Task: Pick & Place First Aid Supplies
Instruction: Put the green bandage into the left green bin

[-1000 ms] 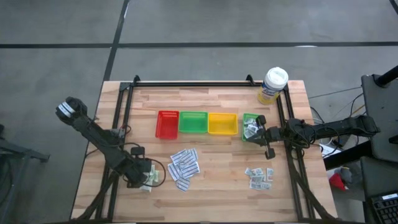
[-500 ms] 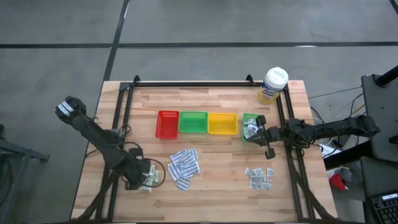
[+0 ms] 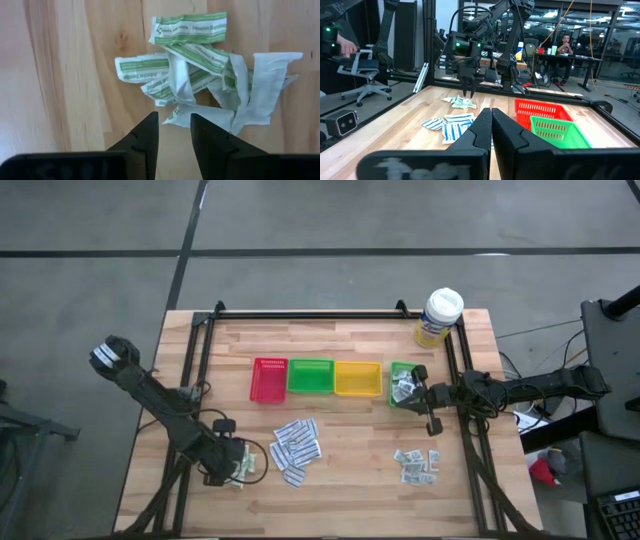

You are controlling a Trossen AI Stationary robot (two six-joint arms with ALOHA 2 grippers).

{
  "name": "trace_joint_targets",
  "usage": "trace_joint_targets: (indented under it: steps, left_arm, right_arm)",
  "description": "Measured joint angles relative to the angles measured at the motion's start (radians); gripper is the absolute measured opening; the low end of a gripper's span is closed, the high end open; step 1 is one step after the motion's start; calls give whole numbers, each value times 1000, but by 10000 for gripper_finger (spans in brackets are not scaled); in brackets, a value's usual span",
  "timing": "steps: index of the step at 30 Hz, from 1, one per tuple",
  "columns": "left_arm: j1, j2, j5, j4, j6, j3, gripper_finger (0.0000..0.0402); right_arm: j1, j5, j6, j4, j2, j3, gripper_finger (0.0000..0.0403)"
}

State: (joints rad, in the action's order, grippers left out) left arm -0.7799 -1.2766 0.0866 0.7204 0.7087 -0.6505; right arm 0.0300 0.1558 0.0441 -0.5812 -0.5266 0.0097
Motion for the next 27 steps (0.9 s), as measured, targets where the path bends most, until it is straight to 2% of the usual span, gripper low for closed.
trace_joint_targets:
  steps: [10, 27]
  left_arm:
    - [0, 0, 17, -24, 3, 9, 108]
    - [1, 0, 17, -103, 29, 96, 108]
  right_arm:
    - [0, 0, -5, 0, 0, 0, 8]
    - [0, 0, -11, 0, 0, 0, 8]
